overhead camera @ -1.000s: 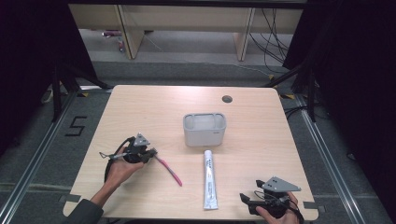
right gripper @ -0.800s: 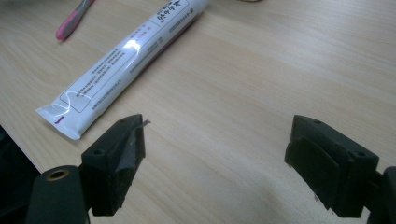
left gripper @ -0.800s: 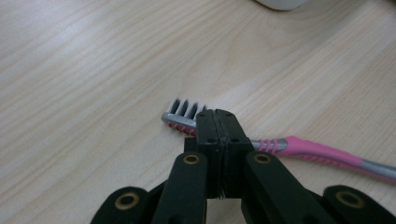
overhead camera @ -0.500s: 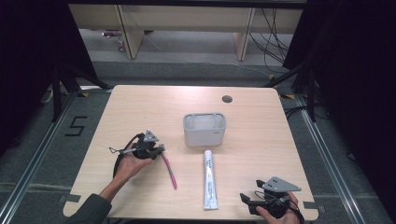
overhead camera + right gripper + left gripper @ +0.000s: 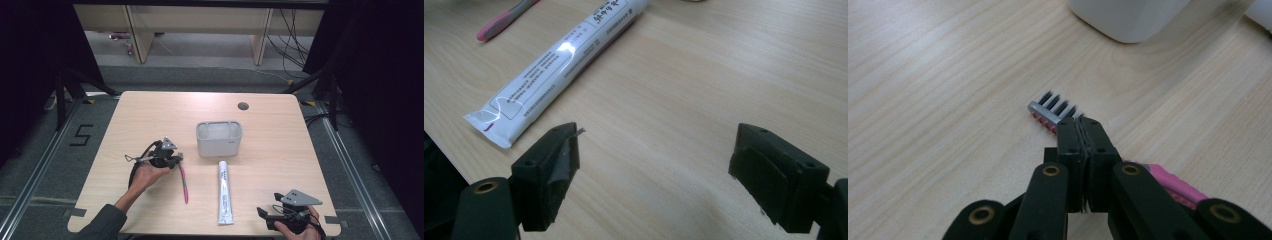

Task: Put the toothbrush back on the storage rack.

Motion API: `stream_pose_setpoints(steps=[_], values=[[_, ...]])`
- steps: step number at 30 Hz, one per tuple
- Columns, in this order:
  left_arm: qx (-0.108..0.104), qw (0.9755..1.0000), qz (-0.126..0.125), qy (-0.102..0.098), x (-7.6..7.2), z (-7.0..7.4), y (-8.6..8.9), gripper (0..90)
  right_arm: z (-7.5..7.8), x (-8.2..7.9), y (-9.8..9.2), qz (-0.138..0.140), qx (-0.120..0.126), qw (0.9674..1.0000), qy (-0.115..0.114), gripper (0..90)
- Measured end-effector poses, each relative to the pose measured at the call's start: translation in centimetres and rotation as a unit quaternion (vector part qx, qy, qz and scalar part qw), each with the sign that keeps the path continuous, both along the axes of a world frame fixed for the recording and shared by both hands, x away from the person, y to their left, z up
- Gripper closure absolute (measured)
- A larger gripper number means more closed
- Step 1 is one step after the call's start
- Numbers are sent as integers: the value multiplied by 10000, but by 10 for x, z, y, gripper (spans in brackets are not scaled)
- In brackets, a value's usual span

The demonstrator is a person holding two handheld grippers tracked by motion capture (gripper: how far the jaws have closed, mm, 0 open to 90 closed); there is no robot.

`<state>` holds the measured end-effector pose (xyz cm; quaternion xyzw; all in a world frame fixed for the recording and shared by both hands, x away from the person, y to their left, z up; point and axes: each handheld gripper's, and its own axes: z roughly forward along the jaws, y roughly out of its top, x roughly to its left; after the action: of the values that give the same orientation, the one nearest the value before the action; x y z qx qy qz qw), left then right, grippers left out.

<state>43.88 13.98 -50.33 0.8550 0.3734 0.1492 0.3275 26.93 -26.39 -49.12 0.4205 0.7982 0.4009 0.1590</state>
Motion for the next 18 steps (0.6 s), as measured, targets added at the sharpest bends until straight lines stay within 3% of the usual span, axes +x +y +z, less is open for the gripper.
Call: stream_pose_setpoints(steps=[2,7,10,13,15,18], values=[[3,10000,-12,16,0,1,0,852,0,0,0,4,17,10000,0,198],[-21,9999,24,157,-3,11,2,705,0,0,0,0,1,10000,1,199],[-26,9992,61,400,-5,17,2,585,0,0,0,-2,-5,10000,4,199],[18,9980,92,627,-9,23,1,521,0,0,0,-4,0,10000,4,199],[46,9977,65,671,-9,24,0,485,0,0,0,-3,3,10000,7,199],[164,9951,80,971,-12,27,-4,458,0,0,0,-2,12,10000,2,199]])
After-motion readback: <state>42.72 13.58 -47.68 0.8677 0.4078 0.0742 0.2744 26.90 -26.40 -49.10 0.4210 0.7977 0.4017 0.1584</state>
